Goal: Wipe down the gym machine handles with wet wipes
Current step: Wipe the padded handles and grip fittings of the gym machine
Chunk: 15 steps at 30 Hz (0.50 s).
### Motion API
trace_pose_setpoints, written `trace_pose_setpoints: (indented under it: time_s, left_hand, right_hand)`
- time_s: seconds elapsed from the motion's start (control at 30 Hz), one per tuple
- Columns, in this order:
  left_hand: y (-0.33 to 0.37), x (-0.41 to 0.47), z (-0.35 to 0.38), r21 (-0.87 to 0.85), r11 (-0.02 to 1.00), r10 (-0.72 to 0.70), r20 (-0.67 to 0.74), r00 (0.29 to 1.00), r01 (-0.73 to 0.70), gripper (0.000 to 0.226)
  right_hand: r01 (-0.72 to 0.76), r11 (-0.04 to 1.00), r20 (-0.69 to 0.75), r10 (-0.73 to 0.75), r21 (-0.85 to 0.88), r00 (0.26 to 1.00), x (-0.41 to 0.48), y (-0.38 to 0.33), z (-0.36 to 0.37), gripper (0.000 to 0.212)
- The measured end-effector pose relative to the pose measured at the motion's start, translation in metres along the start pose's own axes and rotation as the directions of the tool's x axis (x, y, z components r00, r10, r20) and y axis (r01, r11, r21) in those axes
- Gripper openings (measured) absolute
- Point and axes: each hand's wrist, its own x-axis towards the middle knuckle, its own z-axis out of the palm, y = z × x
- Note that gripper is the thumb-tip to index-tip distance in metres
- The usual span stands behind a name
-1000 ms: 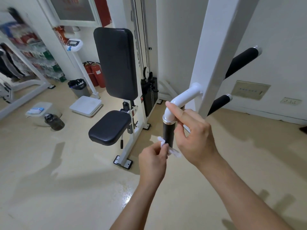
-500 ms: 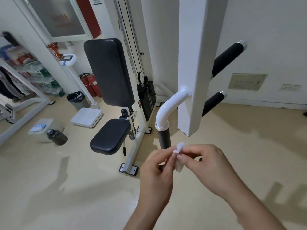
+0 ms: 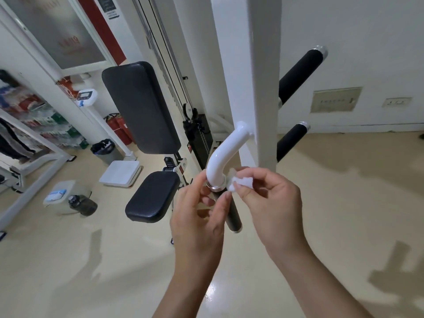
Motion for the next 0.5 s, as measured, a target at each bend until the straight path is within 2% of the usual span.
trace_pose_setpoints:
  time_s: [0.17, 0.3, 0.4, 0.5]
  left_hand:
    - [-0.008, 0.007, 0.002, 0.106, 0.992, 0.074, -0.045, 0.996, -0.069, 0.037]
    - [-0.017, 0.009, 0.007, 0.184, 0.977, 0.119, -0.071, 0.990, -0.104, 0.038]
    - [-0.023, 0.010, 0.008, 0.199, 0.974, 0.124, -0.073, 0.990, -0.108, 0.040]
    - [-0.024, 0.011, 0.008, 0.188, 0.975, 0.136, -0.074, 0.988, -0.120, 0.041]
  right_hand:
    - [0.096, 0.978, 0.077, -0.083, -0.183, 0.994, 0.004, 0.009, 0.014, 0.032]
    - [0.056, 0.950, 0.174, -0.002, -0.306, 0.985, 0.014, 0.018, 0.009, 0.026]
    - [0.117, 0.965, 0.164, -0.079, -0.234, 0.983, 0.016, 0.012, 0.015, 0.015]
    - [0.137, 0.978, 0.129, -0.117, -0.158, 0.985, 0.016, 0.007, 0.022, 0.023]
